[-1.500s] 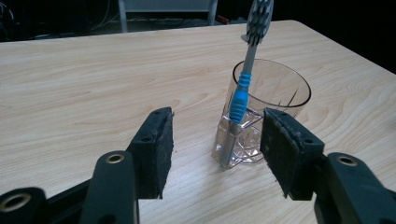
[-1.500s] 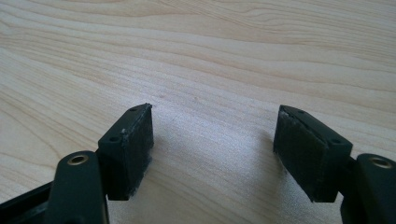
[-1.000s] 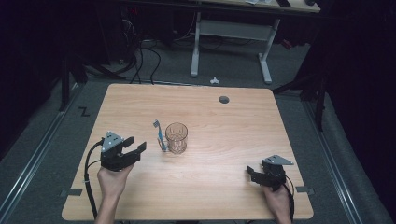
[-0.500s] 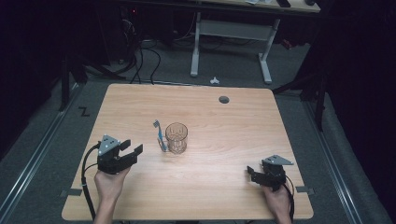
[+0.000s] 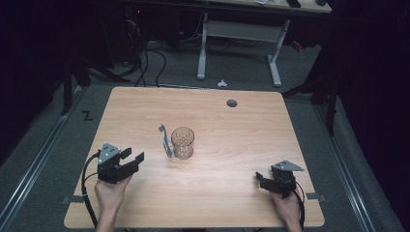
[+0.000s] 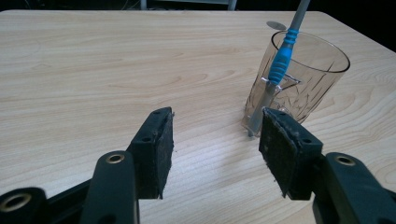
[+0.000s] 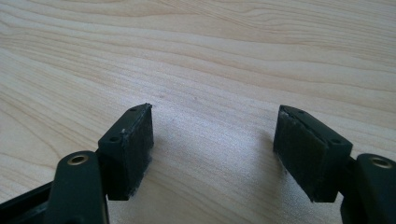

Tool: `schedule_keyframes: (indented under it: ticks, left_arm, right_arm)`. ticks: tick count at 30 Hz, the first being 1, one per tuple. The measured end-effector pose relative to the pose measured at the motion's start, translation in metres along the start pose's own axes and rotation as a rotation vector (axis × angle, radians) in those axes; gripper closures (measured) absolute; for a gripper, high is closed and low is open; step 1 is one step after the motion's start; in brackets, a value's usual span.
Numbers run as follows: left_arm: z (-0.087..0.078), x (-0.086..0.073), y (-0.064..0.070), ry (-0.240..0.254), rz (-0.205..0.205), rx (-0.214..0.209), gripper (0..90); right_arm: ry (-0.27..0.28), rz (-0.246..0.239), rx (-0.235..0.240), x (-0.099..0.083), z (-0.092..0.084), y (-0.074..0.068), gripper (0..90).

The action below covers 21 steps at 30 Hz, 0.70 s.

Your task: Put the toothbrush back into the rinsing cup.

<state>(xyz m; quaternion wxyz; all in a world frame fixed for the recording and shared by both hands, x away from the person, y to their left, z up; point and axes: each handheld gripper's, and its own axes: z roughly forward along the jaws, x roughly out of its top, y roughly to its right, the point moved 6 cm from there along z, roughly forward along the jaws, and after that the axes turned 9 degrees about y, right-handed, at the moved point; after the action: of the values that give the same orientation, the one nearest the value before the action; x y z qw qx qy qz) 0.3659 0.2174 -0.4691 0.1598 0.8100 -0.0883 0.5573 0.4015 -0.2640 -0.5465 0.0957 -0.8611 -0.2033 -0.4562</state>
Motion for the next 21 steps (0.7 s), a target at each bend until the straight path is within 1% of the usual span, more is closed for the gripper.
schedule_keyframes:
  ticks: [7, 21]
  left_arm:
    - [-0.001, -0.005, -0.004, -0.007, -0.010, 0.007, 45.0]
    - [0.000, -0.019, -0.009, -0.039, -0.021, 0.024, 45.0]
  right_arm:
    - [0.000, -0.001, 0.000, 0.000, 0.000, 0.000, 28.8]
    - [0.000, -0.001, 0.000, 0.000, 0.000, 0.000, 28.8]
